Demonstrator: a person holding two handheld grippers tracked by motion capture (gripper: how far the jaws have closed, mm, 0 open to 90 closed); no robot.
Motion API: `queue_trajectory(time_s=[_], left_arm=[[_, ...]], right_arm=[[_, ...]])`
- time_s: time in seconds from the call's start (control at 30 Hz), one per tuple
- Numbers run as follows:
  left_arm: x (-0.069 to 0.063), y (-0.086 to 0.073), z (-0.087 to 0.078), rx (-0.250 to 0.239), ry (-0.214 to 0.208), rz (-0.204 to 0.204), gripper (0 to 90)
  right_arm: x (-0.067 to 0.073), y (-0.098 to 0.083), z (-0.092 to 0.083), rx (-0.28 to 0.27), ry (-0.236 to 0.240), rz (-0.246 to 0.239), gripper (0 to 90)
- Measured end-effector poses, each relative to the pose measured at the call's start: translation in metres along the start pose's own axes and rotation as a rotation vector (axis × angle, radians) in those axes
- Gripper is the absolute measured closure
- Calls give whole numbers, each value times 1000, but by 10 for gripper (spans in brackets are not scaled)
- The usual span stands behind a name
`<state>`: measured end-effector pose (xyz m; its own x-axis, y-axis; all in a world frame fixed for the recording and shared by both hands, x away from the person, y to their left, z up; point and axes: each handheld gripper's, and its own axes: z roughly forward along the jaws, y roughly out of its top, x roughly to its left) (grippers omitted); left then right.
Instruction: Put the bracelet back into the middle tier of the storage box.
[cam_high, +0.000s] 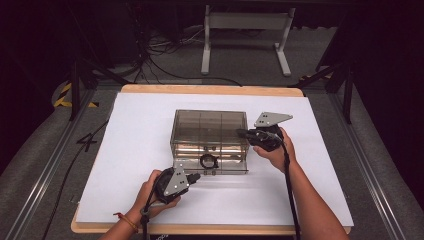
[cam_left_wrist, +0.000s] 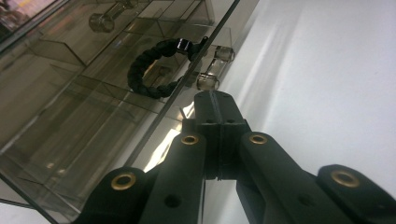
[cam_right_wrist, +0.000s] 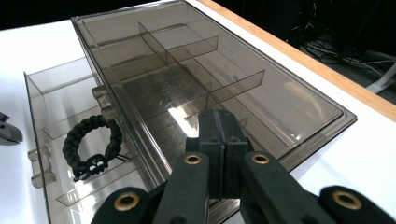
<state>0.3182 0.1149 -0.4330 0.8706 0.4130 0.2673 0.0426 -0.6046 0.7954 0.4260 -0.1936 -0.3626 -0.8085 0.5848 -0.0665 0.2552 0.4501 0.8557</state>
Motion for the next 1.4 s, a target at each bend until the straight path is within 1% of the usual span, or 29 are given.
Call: queue_trajectory(time_s=[0.1,0.17,0.2,0.23,0.27,0.3,0.33,0.4,0.43,0.5,0.57,0.7,0.77,0.87,1.0,1.03,1.1,1.27,1.3,1.33,1.37,1.4], left_arm=[[-1,1,0,-1,21,39,899],[-1,3,1,17,54,75,898],[-2,4,2,21,58,86,899],[-3,4,3,30,76,95,898],[-3,4,4,40,93,120,899],[-4,4,5,48,95,134,898],[-5,4,6,51,98,128,898],[-5,3,7,61,119,153,899],[-6,3,8,61,114,144,899],[-6,3,10,75,133,170,898],[-7,3,11,73,131,170,898],[-10,5,15,90,153,200,898],[-12,6,17,97,169,226,898],[-13,6,20,104,172,223,898],[-12,7,20,118,179,248,898],[-12,7,21,125,185,249,898],[-12,8,23,145,190,268,898],[-11,8,25,150,194,272,898],[-10,9,26,154,198,288,898],[-11,9,26,157,203,286,898],[-10,9,27,157,194,293,898],[-10,10,27,159,195,292,898]], right_arm=[[-1,1,0,6,12,9,900],[-2,1,0,11,16,12,900],[-2,1,0,12,18,11,900],[-2,1,0,14,20,12,900],[-2,2,0,16,20,13,900],[-2,2,0,19,18,10,900],[-2,3,0,24,16,4,900],[-1,3,0,28,13,-2,900],[-1,4,0,28,13,-1,900],[-1,4,0,29,15,1,900],[-1,4,0,29,13,3,900],[-1,3,0,24,10,12,900],[-1,3,0,23,9,14,900],[0,3,1,26,4,8,900],[0,3,1,26,5,8,900],[0,3,1,26,5,8,900],[0,3,0,26,6,10,900],[0,3,1,26,3,9,900],[0,3,1,26,3,9,900],[0,3,1,26,3,9,900],[0,3,1,26,4,8,900],[0,3,1,27,2,7,900]])
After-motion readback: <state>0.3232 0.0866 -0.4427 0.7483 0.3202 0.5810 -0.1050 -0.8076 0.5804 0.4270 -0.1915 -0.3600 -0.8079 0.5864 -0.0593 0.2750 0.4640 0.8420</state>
